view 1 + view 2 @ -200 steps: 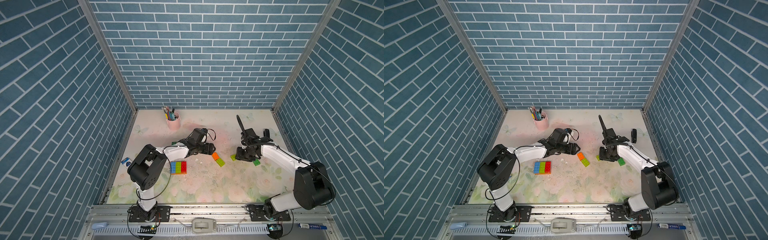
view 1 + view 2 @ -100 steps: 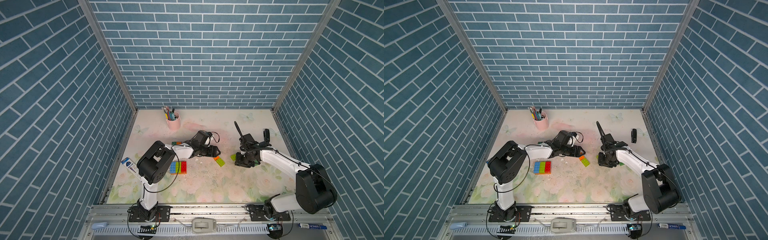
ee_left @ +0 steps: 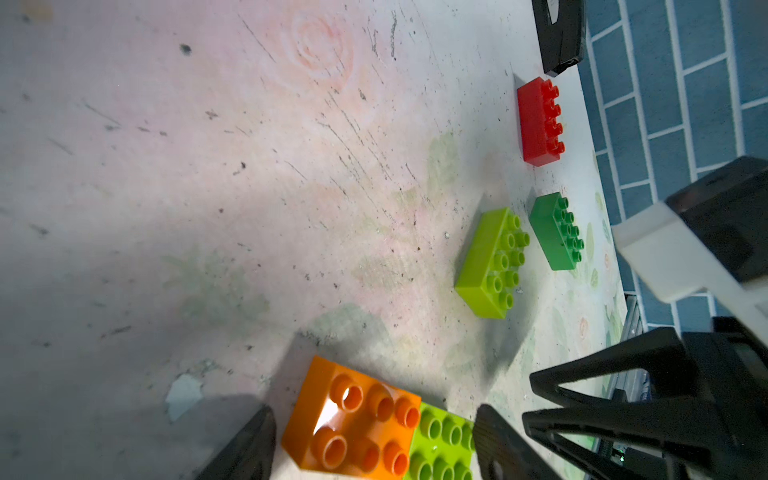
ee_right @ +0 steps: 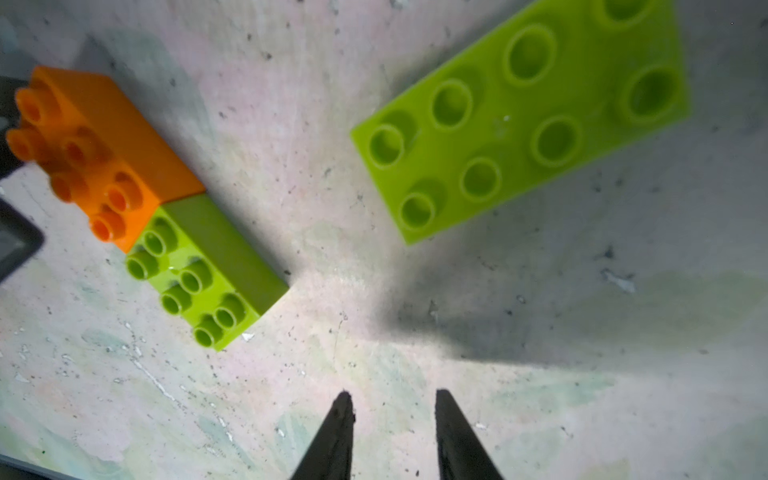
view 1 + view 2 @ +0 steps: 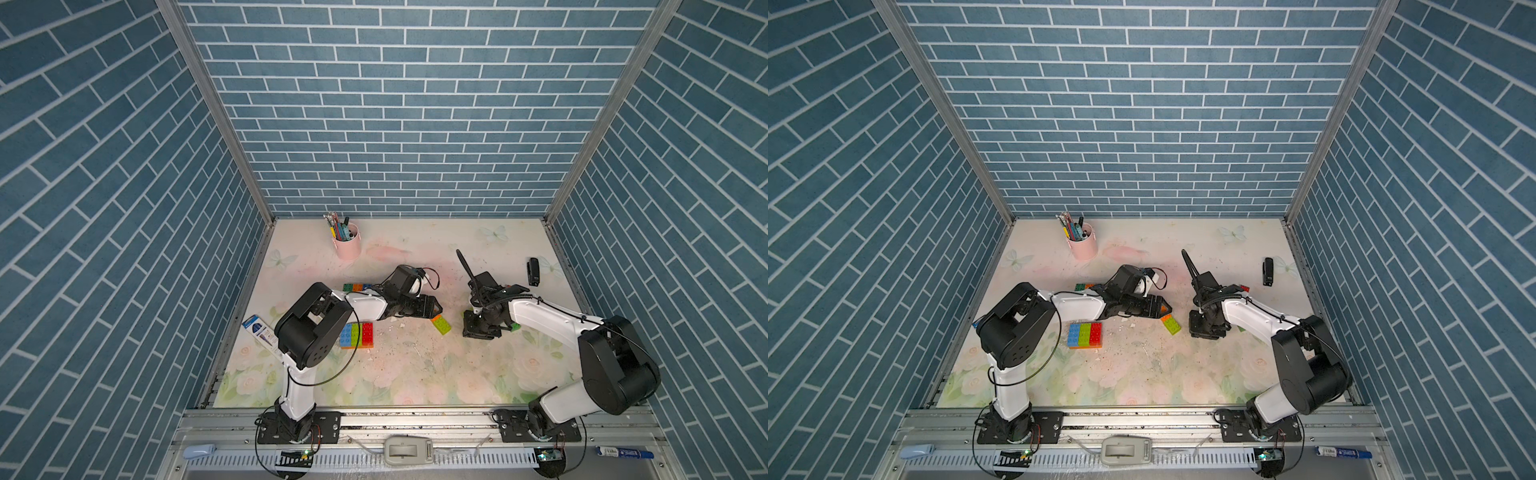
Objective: Assemble a rectangle with lego
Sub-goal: Adjust the lego brick at the center of the board, then pick up the lego brick from the center of the board.
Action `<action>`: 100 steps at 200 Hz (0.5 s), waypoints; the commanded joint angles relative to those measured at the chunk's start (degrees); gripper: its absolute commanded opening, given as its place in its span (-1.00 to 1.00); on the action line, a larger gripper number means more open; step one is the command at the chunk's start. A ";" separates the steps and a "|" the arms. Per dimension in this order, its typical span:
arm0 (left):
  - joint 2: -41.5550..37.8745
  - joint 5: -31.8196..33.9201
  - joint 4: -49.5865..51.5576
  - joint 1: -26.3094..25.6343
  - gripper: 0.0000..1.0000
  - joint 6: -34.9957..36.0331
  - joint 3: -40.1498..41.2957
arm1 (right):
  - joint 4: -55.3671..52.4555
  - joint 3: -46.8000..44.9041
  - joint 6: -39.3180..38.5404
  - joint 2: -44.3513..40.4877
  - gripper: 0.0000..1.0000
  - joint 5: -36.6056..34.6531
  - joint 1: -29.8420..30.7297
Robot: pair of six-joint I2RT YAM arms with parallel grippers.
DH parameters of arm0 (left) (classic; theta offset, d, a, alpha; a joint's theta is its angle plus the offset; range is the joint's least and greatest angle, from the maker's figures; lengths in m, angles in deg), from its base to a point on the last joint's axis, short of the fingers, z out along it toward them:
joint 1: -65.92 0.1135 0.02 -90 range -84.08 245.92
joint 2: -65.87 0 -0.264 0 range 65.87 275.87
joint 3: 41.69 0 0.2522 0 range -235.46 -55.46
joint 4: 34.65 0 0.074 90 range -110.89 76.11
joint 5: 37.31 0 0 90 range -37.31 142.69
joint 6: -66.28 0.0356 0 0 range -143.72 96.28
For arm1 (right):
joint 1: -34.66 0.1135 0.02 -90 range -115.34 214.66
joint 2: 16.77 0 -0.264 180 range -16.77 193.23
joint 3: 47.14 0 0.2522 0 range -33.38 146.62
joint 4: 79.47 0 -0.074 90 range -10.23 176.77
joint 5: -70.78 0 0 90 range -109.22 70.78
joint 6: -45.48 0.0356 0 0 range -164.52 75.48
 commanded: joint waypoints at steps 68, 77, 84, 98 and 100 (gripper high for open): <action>-16.28 4.83 7.52 4.58 0.62 8.84 5.91 | -12.25 16.67 -18.14 10.29 0.47 -10.32 -3.78; -18.46 5.17 7.62 5.48 0.62 9.32 7.55 | -12.20 17.98 -19.04 11.40 0.54 -10.59 -3.78; -19.80 5.52 7.85 6.00 0.62 9.83 8.74 | -12.27 18.95 -19.80 12.56 0.62 -10.98 -3.78; -22.13 6.22 8.25 6.34 0.61 10.99 10.57 | -12.57 20.30 -21.29 14.57 0.69 -11.90 -3.79; -22.32 6.30 8.32 6.39 0.61 11.09 10.79 | -12.55 20.46 -21.48 14.84 0.69 -11.93 -3.78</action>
